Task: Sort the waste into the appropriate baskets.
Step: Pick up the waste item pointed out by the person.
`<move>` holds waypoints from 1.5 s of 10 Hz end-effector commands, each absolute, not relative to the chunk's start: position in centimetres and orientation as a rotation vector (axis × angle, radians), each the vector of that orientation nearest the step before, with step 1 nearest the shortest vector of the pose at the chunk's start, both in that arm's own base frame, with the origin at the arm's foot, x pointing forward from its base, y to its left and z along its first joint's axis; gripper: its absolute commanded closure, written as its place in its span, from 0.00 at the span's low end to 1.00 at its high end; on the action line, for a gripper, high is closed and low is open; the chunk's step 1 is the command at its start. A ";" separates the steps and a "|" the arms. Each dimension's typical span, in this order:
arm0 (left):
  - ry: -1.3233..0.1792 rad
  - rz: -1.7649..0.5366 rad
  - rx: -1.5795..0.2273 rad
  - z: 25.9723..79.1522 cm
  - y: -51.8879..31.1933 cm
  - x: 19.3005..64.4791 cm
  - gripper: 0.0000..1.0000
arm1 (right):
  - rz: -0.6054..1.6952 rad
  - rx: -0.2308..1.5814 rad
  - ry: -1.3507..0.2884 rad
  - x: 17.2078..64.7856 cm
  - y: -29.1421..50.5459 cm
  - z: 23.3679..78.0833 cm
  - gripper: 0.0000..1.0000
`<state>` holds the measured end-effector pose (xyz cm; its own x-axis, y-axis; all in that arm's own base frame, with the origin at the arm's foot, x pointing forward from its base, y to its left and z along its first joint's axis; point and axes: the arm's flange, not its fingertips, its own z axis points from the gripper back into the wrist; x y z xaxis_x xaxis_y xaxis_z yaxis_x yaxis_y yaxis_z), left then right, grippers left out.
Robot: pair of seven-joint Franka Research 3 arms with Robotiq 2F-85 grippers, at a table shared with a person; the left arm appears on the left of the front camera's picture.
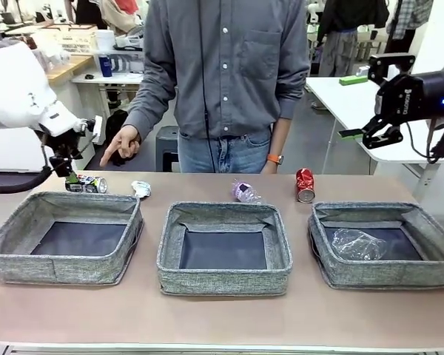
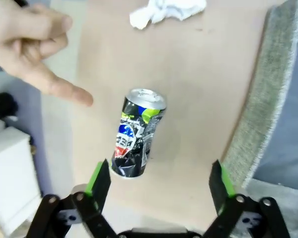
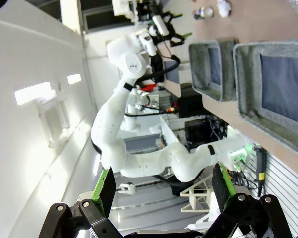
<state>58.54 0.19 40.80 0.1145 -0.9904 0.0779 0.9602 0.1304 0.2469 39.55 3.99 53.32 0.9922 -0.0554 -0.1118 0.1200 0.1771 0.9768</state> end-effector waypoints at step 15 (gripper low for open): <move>-0.249 -1.733 0.209 38.0 2.8 60.5 0.00 | -0.106 1.408 0.041 39.7 3.9 53.6 0.00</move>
<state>59.64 2.10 37.93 -0.1404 -0.9898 -0.0254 0.9554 -0.1421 0.2590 39.54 3.99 53.34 0.9922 -0.0555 -0.1112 0.1194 0.1771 0.9769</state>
